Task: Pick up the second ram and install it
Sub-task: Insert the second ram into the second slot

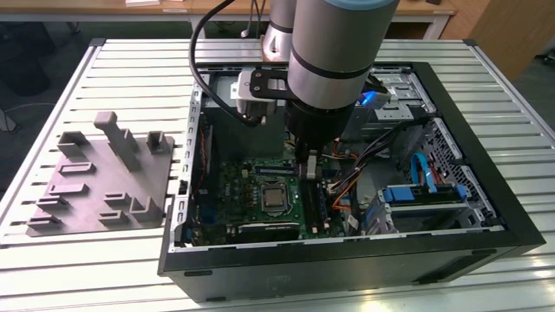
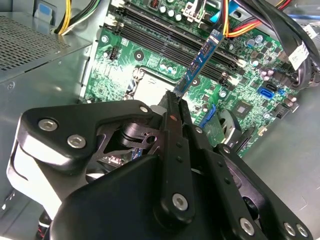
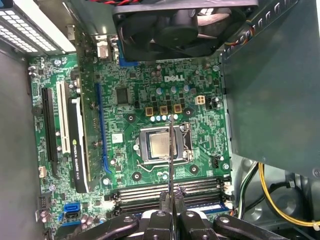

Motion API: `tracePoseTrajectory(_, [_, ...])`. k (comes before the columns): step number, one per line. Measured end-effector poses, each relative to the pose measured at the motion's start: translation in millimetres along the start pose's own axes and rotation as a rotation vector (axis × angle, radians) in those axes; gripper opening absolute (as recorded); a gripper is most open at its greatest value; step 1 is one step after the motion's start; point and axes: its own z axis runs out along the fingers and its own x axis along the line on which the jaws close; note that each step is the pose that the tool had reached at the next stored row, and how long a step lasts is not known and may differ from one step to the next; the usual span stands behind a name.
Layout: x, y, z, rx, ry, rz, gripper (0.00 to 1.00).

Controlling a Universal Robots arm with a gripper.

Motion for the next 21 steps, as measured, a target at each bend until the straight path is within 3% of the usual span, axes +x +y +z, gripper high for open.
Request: tracePoseTrajectory(21, [0.0,0.0,0.2,0.0049,-0.0016,0.056,0.14])
